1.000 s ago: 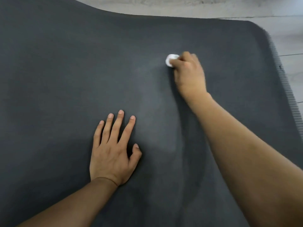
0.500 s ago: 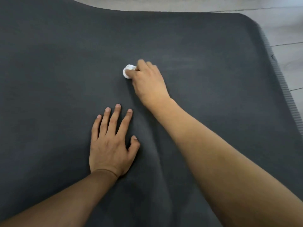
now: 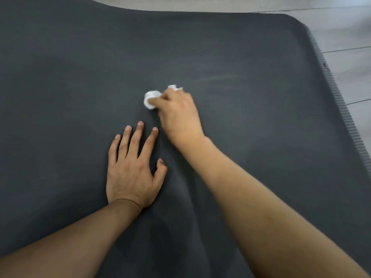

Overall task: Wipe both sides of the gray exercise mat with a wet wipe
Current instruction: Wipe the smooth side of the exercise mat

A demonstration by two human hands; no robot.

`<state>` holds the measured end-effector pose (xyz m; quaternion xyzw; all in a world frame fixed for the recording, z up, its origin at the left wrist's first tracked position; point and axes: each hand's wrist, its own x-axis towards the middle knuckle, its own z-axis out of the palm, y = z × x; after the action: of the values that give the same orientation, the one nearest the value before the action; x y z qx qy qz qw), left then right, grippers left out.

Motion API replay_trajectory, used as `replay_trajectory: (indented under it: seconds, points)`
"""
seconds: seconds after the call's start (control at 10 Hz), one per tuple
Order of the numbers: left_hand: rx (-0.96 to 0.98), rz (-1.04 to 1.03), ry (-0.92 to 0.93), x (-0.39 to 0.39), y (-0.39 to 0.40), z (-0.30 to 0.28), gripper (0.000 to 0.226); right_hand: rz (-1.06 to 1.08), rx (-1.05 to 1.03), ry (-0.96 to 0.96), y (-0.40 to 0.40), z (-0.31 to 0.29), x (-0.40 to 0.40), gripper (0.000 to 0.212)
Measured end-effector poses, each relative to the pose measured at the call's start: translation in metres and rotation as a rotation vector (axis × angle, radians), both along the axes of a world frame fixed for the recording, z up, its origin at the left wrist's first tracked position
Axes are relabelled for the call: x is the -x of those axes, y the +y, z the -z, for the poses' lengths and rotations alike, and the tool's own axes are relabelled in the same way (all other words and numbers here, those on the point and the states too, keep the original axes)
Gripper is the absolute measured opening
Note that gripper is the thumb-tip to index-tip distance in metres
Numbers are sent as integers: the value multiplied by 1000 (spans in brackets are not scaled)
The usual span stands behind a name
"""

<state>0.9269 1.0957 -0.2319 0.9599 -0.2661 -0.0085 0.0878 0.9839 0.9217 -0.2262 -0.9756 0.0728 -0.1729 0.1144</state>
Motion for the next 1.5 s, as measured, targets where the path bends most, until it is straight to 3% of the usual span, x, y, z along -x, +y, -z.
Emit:
replay_trajectory:
  seconds: [0.1,0.3,0.4,0.5,0.6,0.7,0.8,1.0,1.1,1.2,1.3,1.5]
  points:
    - [-3,-5,0,0,0,0,69,-110,48,-96,0,6,15,29]
    - [-2,-10,2,0,0,1,69,84,88,-275,-61,-7,41,20]
    - [-6,-5,7,0,0,1,69,152,-184,-113,-77,-7,59,19]
    - [-9,-7,5,-1,0,1,68,291,-412,-110,-77,-14,62,22]
    - [-11,-8,2,-1,1,1,68,447,-304,-85,-77,-17,57,29]
    - [-12,-9,2,-1,0,1,68,472,-256,100,-82,-24,49,27]
    - [-13,-5,5,-1,-1,1,68,337,-317,212,-83,-39,45,23]
    - [-22,-6,9,-2,0,1,68,6,-216,402,-76,-62,43,25]
    - [-15,-6,10,-1,0,1,68,-108,-3,337,-83,-59,35,19]
    - [-14,-8,2,-1,0,1,68,64,55,108,-111,-53,24,14]
    - [-20,-2,-3,-1,0,1,68,176,55,52,-119,-33,30,14]
    - [-10,-4,-11,-1,-1,1,68,173,6,75,-107,-23,62,23]
